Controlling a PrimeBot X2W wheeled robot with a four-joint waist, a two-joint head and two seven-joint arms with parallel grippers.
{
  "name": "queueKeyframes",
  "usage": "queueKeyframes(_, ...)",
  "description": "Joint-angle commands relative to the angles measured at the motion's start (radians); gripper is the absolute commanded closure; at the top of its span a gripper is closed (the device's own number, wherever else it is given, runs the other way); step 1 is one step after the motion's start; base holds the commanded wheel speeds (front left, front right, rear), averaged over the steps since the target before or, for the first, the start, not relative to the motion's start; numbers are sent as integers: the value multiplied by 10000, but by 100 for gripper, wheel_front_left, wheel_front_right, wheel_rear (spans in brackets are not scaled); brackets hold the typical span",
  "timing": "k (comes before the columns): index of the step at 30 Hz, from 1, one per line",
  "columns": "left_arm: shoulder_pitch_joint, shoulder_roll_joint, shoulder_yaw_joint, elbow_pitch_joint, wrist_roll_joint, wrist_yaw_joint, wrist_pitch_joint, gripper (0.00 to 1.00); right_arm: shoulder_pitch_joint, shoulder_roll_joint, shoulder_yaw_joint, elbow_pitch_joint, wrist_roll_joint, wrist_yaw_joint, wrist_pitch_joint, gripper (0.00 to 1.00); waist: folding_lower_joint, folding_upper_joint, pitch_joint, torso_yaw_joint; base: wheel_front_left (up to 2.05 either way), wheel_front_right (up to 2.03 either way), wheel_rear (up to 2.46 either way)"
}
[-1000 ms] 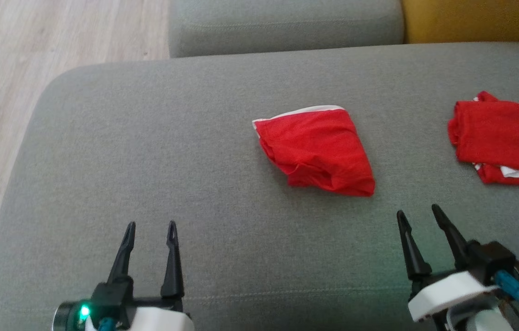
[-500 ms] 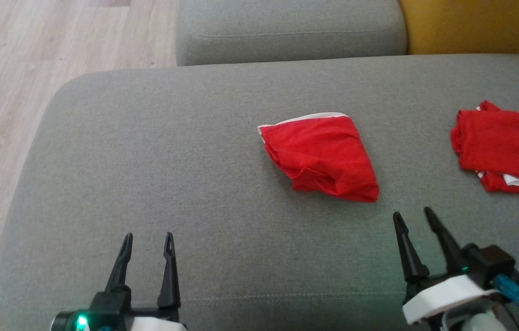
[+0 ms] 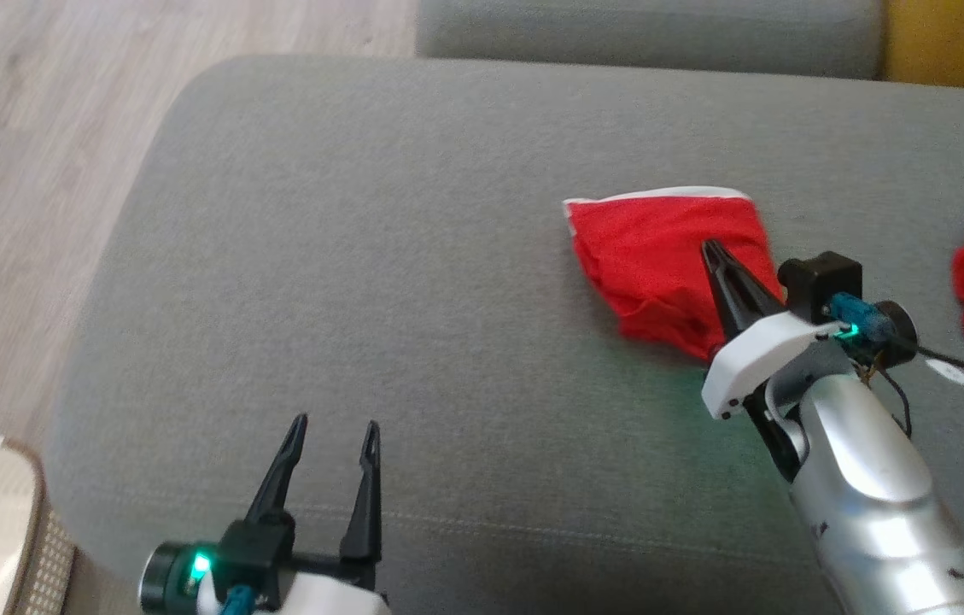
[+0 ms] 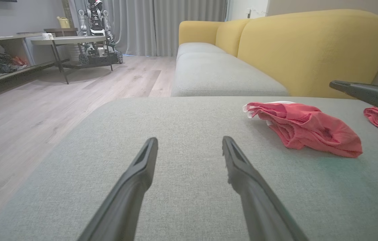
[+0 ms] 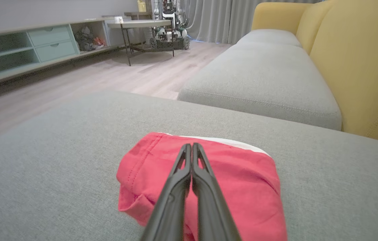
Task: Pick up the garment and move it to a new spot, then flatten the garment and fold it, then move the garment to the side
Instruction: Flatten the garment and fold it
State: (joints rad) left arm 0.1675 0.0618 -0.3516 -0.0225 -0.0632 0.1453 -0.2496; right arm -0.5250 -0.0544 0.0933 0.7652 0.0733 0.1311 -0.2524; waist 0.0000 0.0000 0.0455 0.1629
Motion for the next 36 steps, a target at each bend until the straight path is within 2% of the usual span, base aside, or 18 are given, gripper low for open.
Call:
queueKeyframes(1,-533,-73,216,-245,20,-25,-122,0,-349,-21,177,-82,-117,-4,-93,100,0,0,325,349,0,0,0)
queueKeyframes(6,-780,-95,66,-103,-114,-28,-122,0,-1073,-53,237,1326,-434,-4,-93,100,0,0,601,591,0,0,0)
queueKeyframes(12,-954,-106,-46,11,-160,-49,-122,0,-1210,14,474,2356,-386,-4,-93,100,0,0,733,706,0,0,0)
queueKeyframes(15,-1065,-109,-88,47,-148,-85,-122,0,-1154,33,935,2640,-43,-4,-93,100,0,0,775,785,0,0,0)
queueKeyframes(26,-994,-113,26,26,-99,14,-122,0,-92,39,4039,1254,3111,-4,-93,100,0,0,364,499,0,0,0)
queueKeyframes(29,-868,-113,109,9,-81,82,-122,0,120,40,4472,639,3668,-4,-93,100,0,0,104,296,0,0,0)
queueKeyframes(30,-814,-114,160,-12,-84,121,-122,0,189,40,4426,361,3709,-4,-93,89,0,0,12,215,0,0,0)
queueKeyframes(31,-754,-114,223,-38,-91,166,-122,0,274,40,4287,80,3680,-4,-93,64,0,0,-72,126,0,0,0)
queueKeyframes(32,-693,-114,296,-68,-99,219,-122,0,366,40,4109,-226,3560,-4,-93,10,0,0,-161,26,0,0,0)
queueKeyframes(33,-625,-114,374,-106,-115,274,-122,0,486,40,3866,-578,3389,-4,-93,0,0,0,-249,-74,0,0,0)
queueKeyframes(36,-442,-114,625,-228,-180,412,-122,0,1002,40,2839,-1855,2861,-4,-93,0,0,0,-424,-376,0,0,0)
